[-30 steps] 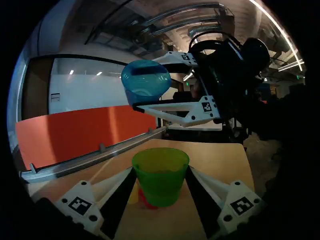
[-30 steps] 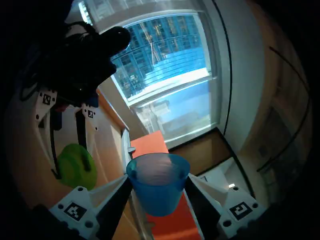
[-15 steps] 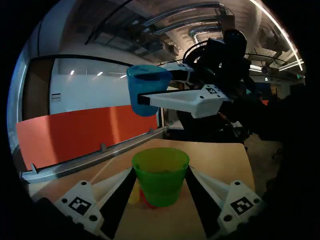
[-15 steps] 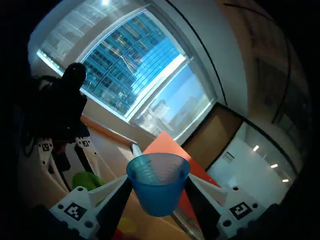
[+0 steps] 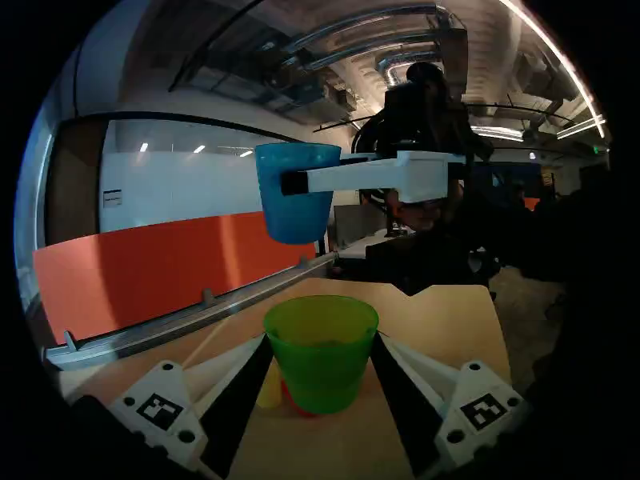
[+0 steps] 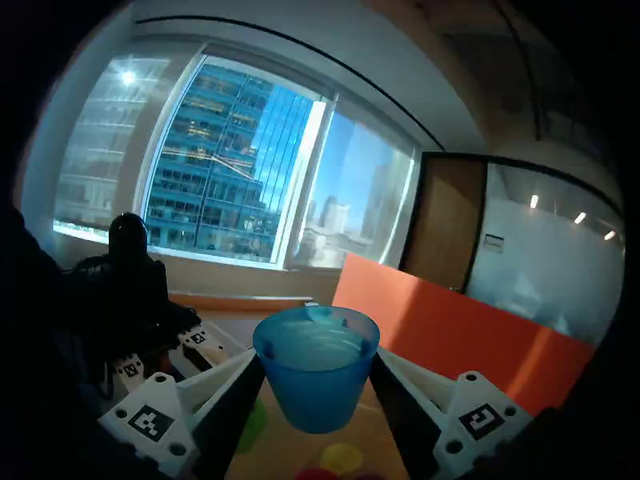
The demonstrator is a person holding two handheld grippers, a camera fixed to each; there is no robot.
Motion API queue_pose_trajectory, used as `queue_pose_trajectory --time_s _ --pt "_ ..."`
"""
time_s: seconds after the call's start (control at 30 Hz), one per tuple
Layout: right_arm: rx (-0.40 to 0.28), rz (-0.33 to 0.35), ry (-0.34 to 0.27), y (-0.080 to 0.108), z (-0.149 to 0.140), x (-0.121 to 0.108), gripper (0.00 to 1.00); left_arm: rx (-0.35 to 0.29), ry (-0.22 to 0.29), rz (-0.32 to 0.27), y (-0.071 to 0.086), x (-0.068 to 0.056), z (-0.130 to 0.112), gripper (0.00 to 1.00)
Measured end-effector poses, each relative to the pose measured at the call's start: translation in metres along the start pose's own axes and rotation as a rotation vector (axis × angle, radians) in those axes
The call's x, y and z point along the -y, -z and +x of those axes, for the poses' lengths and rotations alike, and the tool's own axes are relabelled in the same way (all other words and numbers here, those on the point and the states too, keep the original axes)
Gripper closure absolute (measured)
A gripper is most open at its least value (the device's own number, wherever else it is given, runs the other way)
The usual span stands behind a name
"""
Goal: Pour water
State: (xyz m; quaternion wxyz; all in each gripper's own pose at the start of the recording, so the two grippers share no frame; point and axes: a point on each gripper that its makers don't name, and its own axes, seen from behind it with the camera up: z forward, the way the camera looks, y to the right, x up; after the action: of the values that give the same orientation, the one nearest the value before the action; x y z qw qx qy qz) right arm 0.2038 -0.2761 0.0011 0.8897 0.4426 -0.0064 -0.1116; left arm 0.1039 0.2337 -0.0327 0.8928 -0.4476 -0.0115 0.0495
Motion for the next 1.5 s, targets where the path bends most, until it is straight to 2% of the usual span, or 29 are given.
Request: queue_pose_trajectory --time_s 0.17,0.27,0.6,1.07,1.27,1.5 --pt "0.003 0.022 -0.090 0.002 -0.002 0.005 0.13 -0.001 -0.002 0.005 0.001 0.001 0.001 0.16" --pt "0.006 0.020 -0.106 0.004 -0.004 0.006 0.13 0.000 -0.003 0.009 0.002 0.002 0.001 0.16" --pt "0.013 -0.013 -0.117 0.020 -0.014 -0.006 0.13 0.017 -0.006 0.032 0.007 0.009 -0.006 0.16" --pt "0.031 -0.086 -0.127 0.059 -0.048 -0.033 0.13 0.067 -0.007 0.102 0.022 0.036 -0.024 0.16" --pt "0.052 -0.072 -0.129 0.063 -0.069 -0.029 0.13 0.099 0.000 0.117 0.023 0.044 -0.035 0.16" --pt "0.075 -0.032 -0.134 0.062 -0.089 -0.017 0.13 0.155 -0.008 0.105 0.019 0.043 -0.051 0.16"
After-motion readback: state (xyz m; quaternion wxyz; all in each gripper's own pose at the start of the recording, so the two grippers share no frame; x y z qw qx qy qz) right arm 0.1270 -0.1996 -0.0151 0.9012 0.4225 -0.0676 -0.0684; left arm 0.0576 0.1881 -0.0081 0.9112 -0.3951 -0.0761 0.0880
